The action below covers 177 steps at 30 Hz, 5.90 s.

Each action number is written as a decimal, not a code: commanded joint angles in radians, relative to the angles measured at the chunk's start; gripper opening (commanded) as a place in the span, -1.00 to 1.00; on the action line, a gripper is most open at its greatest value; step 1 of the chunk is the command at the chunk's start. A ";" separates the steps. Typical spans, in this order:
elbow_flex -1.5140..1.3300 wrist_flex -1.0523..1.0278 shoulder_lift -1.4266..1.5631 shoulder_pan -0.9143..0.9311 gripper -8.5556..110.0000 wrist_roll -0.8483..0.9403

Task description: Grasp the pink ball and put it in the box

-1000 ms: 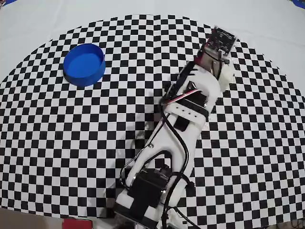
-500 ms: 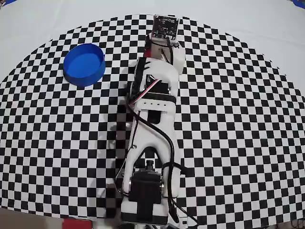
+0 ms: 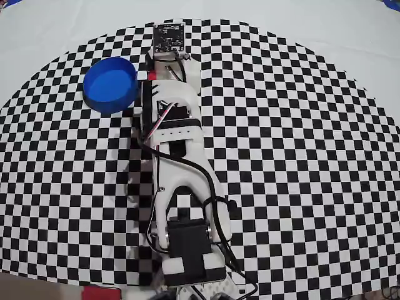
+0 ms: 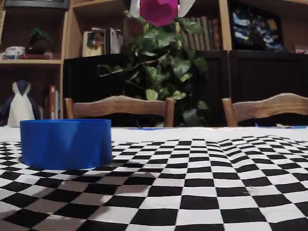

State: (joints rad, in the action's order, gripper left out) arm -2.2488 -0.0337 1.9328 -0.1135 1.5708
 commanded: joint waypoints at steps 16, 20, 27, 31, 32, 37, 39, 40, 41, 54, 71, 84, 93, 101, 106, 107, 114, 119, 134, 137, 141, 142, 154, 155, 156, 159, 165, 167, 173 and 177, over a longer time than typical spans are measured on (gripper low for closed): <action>0.009 0.015 -0.026 -0.213 -0.85 -0.008; 0.009 0.015 -0.026 -0.230 -0.85 -0.008; 0.008 0.014 -0.032 -0.241 -0.85 -0.008; 0.008 0.012 -0.034 -0.250 -0.85 -0.008; 0.008 0.012 -0.034 -0.250 -0.85 -0.008; 0.008 0.012 -0.038 -0.255 -0.85 -0.008; 0.009 0.012 -0.043 -0.258 -0.85 -0.008; 0.009 0.012 -0.044 -0.259 -0.85 -0.008; 0.009 0.012 -0.048 -0.261 -0.85 -0.008; 0.025 0.012 -0.083 -0.276 -0.85 -0.006; 0.135 0.012 -0.222 -0.290 -0.85 -0.008; 0.262 0.012 -0.367 -0.281 -0.85 -0.008; 0.348 0.012 -0.454 -0.275 -0.85 -0.008; 0.411 0.012 -0.517 -0.262 -0.85 -0.008; 0.434 0.012 -0.543 -0.252 -0.85 -0.005; 0.439 0.012 -0.548 -0.249 -0.85 -0.005; 0.463 0.012 -0.578 -0.244 -0.85 -0.002; 0.482 0.011 -0.595 -0.242 -0.85 -0.002; 0.518 0.011 -0.646 -0.242 -0.85 0.002; 0.529 0.009 -0.660 -0.242 -0.85 0.002; 0.537 0.009 -0.669 -0.242 -0.85 0.002; 0.537 0.009 -0.670 -0.242 -0.85 0.002; 0.545 0.009 -0.678 -0.244 -0.85 0.002; 0.545 0.009 -0.678 -0.244 -0.85 0.003; 0.545 0.009 -0.678 -0.245 -0.85 0.003; 0.545 0.009 -0.678 -0.247 -0.85 0.002; 0.546 0.009 -0.678 -0.249 -0.85 0.000; 0.546 0.009 -0.678 -0.249 -0.85 0.000; 0.548 0.009 -0.678 -0.247 -0.85 -0.005; 0.548 0.009 -0.678 -0.247 -0.85 -0.005</action>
State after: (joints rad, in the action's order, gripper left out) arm -1.7457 -0.0337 1.2471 -0.3574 1.5708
